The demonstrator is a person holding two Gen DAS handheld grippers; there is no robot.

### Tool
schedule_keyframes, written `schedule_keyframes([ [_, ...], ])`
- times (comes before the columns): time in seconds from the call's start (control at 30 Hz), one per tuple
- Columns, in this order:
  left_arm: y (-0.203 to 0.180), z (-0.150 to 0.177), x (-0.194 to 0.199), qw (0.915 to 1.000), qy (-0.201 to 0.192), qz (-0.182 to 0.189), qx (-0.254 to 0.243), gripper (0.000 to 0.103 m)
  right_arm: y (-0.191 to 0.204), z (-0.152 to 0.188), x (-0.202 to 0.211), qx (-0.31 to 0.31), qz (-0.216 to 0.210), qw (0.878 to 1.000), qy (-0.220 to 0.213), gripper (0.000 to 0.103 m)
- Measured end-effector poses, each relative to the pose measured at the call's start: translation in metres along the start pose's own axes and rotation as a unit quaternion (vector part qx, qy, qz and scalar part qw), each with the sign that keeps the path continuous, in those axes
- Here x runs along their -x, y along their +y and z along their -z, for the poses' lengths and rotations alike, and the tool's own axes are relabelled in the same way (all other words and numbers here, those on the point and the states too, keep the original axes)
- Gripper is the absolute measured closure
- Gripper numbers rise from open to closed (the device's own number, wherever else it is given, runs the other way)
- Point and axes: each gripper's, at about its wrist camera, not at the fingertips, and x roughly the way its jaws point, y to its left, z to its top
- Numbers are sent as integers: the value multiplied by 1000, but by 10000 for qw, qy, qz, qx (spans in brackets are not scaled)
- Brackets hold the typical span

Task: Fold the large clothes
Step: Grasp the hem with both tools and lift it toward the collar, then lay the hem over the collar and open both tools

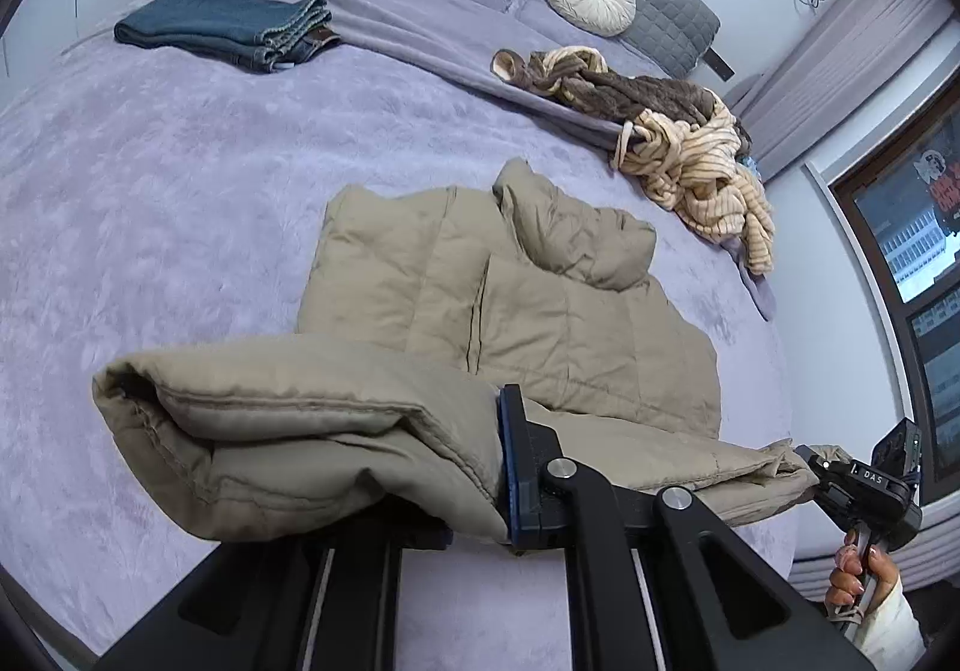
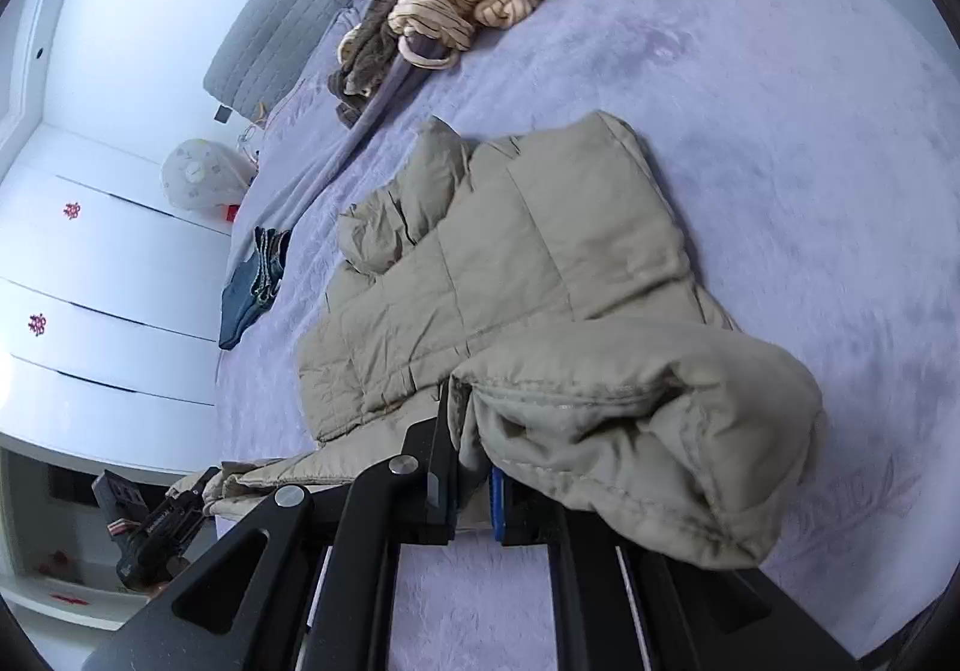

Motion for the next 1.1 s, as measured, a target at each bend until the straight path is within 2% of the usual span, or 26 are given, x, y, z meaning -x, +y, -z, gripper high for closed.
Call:
schedule_keyframes([
  [0.2, -18, -51, -27, 9992, -296, -244, -68, 90, 21, -68, -27, 517, -1, 9987, -26, 95],
  [0.47, -16, -107, -105, 9982, -84, -586, -76, 90, 30, -129, -96, 456, 366, 9983, 59, 95],
  [0.63, -4, -127, -168, 9966, 293, -771, -81, 90, 18, -145, -137, 231, 624, 9977, 106, 95],
  [0.8, 7, -131, -220, 9933, 594, -981, -132, 90, -6, -153, -173, -174, 747, 9969, 173, 95],
  [0.93, 10, -132, -240, 9917, 635, -1105, -158, 90, -18, -156, -193, -374, 756, 9962, 237, 95],
  [1.03, 9, -132, -237, 9920, 591, -1100, -180, 89, -17, -159, -196, -399, 754, 9960, 257, 92],
  [1.07, 8, -131, -233, 9923, 561, -1082, -206, 87, -15, -160, -195, -344, 777, 9960, 261, 90],
  [1.1, 8, -131, -227, 9928, 512, -1059, -221, 72, -11, -160, -192, -249, 798, 9962, 258, 79],
])
